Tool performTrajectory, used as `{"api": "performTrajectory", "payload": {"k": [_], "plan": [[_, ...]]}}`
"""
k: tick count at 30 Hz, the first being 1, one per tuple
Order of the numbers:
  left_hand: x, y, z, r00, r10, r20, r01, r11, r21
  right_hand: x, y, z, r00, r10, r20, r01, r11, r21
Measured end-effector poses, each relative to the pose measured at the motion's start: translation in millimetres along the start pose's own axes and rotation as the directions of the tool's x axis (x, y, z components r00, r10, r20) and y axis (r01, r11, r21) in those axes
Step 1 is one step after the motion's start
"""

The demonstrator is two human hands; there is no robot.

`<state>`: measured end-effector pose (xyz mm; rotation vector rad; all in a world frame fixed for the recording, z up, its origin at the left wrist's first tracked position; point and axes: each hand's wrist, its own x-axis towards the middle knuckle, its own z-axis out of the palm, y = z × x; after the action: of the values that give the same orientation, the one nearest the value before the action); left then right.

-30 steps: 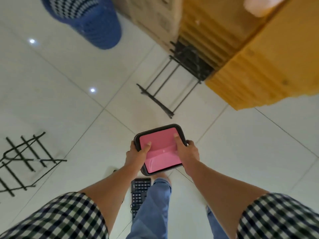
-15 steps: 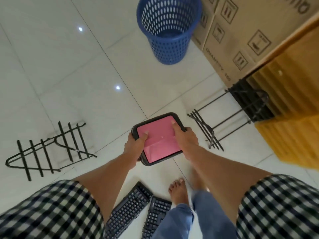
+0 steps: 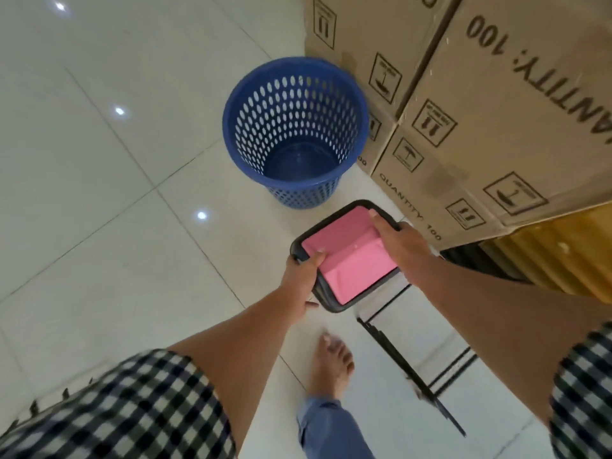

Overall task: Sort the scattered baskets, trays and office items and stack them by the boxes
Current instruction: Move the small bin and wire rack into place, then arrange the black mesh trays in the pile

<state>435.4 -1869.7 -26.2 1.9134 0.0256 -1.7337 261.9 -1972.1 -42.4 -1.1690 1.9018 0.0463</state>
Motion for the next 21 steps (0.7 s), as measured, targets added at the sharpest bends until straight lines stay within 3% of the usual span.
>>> {"api": "performTrajectory", "payload": {"k": [6, 15, 18, 21], "plan": [[46.9, 50.8, 19.5, 0.991, -0.073, 0.115, 0.065, 0.995, 0.07, 63.2, -23.7, -7.1, 0.996, -0.018, -0.082, 0.019, 1.0, 0.017], [61.4, 90.4, 36.7, 0.961, -0.084, 0.265, 0.04, 0.985, 0.167, 87.4, -55.8, -22.3, 0.973, 0.015, -0.229, -0.019, 1.0, -0.014], [58.6, 95.6, 44.6, 0.96, -0.072, 0.271, 0.012, 0.976, 0.218, 89.2, -57.7, -18.2, 0.956, 0.083, -0.281, -0.067, 0.996, 0.065], [49.2, 100.0, 39.2, 0.956, -0.133, 0.263, 0.043, 0.945, 0.324, 76.1, -70.2, 1.6, 0.891, 0.208, -0.404, -0.13, 0.969, 0.212]]}}
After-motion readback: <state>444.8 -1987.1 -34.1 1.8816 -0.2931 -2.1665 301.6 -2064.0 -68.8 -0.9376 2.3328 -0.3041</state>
